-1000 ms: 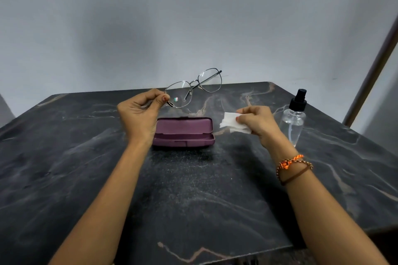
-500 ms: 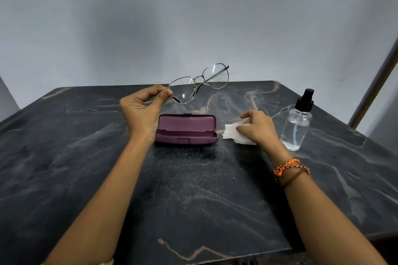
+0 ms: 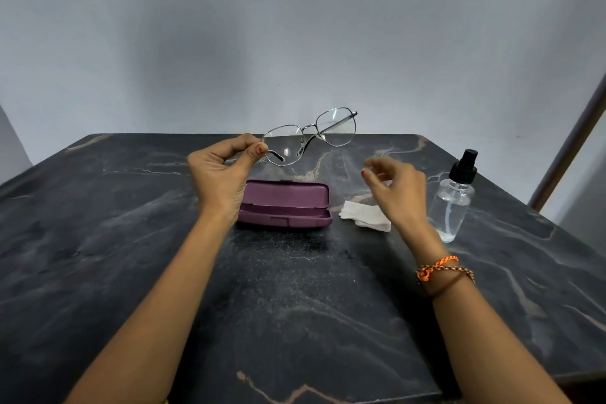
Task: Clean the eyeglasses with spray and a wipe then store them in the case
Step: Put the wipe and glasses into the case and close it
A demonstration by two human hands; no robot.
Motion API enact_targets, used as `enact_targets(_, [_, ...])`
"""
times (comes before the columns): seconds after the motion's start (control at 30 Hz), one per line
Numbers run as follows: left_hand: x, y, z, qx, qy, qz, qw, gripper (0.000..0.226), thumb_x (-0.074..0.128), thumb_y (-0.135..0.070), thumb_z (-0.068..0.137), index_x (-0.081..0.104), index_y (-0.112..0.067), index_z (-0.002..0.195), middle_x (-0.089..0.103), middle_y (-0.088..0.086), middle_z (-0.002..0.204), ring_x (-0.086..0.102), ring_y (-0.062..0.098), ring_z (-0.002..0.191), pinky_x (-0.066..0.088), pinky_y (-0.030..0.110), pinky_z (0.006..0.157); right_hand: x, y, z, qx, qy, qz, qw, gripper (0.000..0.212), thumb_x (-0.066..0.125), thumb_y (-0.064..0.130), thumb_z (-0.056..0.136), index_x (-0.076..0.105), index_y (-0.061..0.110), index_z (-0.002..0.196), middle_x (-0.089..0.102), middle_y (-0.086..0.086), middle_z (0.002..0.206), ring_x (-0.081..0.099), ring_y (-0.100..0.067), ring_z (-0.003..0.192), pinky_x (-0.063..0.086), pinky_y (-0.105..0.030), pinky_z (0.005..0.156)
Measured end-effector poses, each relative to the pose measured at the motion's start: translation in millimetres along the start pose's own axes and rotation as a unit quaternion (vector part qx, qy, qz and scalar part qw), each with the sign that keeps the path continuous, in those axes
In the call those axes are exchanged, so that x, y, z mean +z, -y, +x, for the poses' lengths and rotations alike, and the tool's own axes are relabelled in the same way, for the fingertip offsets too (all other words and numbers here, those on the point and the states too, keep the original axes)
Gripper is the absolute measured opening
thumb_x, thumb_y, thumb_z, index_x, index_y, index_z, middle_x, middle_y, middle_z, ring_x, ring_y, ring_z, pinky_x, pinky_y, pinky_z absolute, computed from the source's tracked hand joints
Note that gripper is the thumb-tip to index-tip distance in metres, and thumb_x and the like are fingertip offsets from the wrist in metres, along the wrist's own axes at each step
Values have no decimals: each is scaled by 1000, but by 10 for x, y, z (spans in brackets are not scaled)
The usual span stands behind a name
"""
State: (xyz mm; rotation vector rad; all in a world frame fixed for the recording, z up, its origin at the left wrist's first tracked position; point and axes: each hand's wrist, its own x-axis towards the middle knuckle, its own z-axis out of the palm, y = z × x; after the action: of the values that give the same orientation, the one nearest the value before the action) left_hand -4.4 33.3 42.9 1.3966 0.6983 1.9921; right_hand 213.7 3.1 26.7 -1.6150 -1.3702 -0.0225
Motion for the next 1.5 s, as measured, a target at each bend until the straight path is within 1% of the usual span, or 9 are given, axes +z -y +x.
enact_targets(0.07, [-7,-29,1,-4,8,-7,1000,15,73,-11,57,68,-14,70,69,-19,59,64,2,67,55,18,71,-44,94,-9,-31,-41,75,996,17,59,23,85,72,15,94,71,2,78,65,-15,72,47,-18,62])
enact_targets(0.13, [-24,-52,13,-10,18,-15,1000,13,73,-14,55,70,-20,66,70,-17,60,65,3,67,55,19,70,-50,176,-33,-24,-50,176,983,15,58,24,87,71,20,92,69,2,71,65,-11,64,50,-22,63])
enact_targets(0.23, [-43,-68,20,-20,43,-10,999,12,74,-16,53,72,-26,61,70,-16,61,66,5,69,57,23,74,-57,280,-28,32,-33,364,930,17,53,22,90,67,16,98,67,3,73,61,1,60,50,-16,61])
enact_targets(0.33, [-48,-67,17,-31,62,-8,998,14,73,-16,53,72,-28,61,70,-16,61,67,6,71,57,24,75,-103,345,-6,66,-37,462,883,18,50,21,92,68,18,90,68,8,71,61,0,63,50,-13,59])
enact_targets(0.47, [-31,-74,2,-33,80,-7,996,14,73,-14,53,72,-25,60,70,-15,60,67,3,71,55,17,70,-105,363,-27,91,-29,468,879,18,53,21,91,70,19,85,69,8,75,60,-3,69,49,-13,61])
enact_targets(0.63, [-27,-91,-5,-28,84,0,996,14,73,-15,52,72,-26,61,70,-15,60,66,4,72,56,21,76,-100,351,-35,89,-29,452,887,17,55,22,89,71,18,84,69,5,78,60,-5,73,48,-13,61])
enact_targets(0.8, [-17,-89,-12,-32,72,0,997,15,73,-14,52,72,-26,60,70,-16,60,66,3,72,56,20,74,-94,372,-42,91,-21,469,878,17,56,21,88,70,14,81,71,9,65,63,-4,69,50,-15,61])
enact_targets(1.23, [-11,-101,-20,-20,63,-5,998,17,72,-13,54,72,-28,62,71,-16,62,66,4,72,55,17,70,-90,388,-45,166,74,599,780,16,57,21,86,68,12,80,74,3,66,68,-4,61,52,-14,54])
enact_targets(1.5, [30,-80,-40,-53,1,-43,998,15,73,-13,53,73,-21,65,71,-13,63,67,9,74,56,25,78,-52,382,-52,162,96,605,774,16,57,22,86,69,15,78,74,3,69,67,-2,62,52,-14,53])
